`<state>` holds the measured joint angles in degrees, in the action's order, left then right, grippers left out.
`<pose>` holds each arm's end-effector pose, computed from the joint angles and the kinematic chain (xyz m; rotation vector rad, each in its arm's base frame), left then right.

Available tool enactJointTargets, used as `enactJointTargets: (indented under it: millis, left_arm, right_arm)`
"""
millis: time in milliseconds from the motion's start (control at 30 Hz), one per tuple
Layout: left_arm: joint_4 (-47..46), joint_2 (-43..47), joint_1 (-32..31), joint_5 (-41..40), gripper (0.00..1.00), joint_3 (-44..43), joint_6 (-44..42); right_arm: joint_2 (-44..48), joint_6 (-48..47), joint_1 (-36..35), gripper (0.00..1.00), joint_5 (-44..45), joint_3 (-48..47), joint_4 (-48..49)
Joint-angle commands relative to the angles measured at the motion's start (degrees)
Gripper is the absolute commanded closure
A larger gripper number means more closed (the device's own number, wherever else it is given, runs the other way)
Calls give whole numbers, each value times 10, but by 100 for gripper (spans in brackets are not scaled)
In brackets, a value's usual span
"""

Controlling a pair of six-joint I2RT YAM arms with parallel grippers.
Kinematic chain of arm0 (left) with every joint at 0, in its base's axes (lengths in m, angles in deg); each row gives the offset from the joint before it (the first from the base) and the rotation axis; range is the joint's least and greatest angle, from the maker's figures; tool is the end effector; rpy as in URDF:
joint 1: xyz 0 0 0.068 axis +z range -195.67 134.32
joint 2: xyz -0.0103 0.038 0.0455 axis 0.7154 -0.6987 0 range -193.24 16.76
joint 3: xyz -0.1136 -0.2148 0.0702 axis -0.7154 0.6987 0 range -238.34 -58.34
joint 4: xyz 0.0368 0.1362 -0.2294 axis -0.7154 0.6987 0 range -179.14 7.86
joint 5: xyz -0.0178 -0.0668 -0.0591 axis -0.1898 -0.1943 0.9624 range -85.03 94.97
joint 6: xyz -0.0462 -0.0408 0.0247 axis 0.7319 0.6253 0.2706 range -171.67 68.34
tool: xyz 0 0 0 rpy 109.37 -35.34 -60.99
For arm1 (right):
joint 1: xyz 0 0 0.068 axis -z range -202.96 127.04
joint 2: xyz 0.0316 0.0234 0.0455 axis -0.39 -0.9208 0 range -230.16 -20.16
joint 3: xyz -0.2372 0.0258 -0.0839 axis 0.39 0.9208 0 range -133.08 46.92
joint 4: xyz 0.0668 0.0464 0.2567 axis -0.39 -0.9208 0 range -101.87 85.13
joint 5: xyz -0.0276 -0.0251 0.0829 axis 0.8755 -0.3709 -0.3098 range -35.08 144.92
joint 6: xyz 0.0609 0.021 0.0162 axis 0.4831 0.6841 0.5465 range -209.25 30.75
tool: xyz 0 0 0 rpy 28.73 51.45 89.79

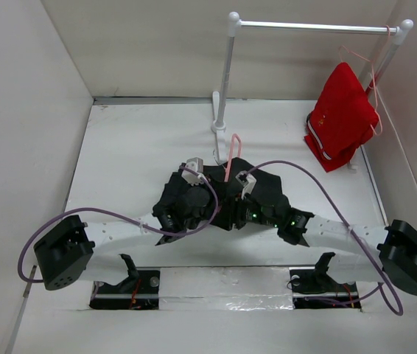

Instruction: Place the trousers on the hanger

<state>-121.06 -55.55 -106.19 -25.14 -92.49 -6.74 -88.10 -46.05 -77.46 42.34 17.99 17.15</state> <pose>0.1712 -0.2492 0.2231 -0.1764 1.7459 -0.9390 0.1550 0.2371 0.1896 -0.3768 2.0699 1.3207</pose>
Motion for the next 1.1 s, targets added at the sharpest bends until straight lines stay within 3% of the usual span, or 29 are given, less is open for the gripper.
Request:
enactJointTargets:
  millis: [0,167,200,300,433,500,533,600,667,800,1067]
  left_arm:
    - [-63,27,-6,-5,100,-17,20]
    - [-75,40,-6,-12,100,7,19]
    - [-75,45,-6,-11,100,17,23]
    - [-66,53,-6,-21,100,22,18]
    - [-80,60,-6,-20,100,27,12]
    - [-79,58,-6,-17,100,19,3]
    - [-86,58,-6,-18,100,21,1]
    - [-106,53,-6,-9,100,29,-3]
    - [-110,46,-6,2,100,23,-7]
    - [-124,42,-6,15,100,24,-13]
    - [-135,35,-6,34,100,28,-12]
  right_arm:
    - [-4,-7,-5,45,44,-1,73]
    - [31,-19,26,39,10,11,60]
    - [73,-26,37,31,-2,14,47]
    - [156,-53,71,23,-5,5,-41]
    - [198,-86,133,24,-14,-25,-131]
    - [197,-63,181,34,-24,-23,-106]
    - [179,-54,195,41,-28,-19,-62]
    - [136,-41,231,64,-50,-34,-37]
    - [63,-48,245,63,-86,-58,-16]
    - [-20,-16,233,45,-117,-86,52]
    - [-85,34,228,45,-143,-59,184]
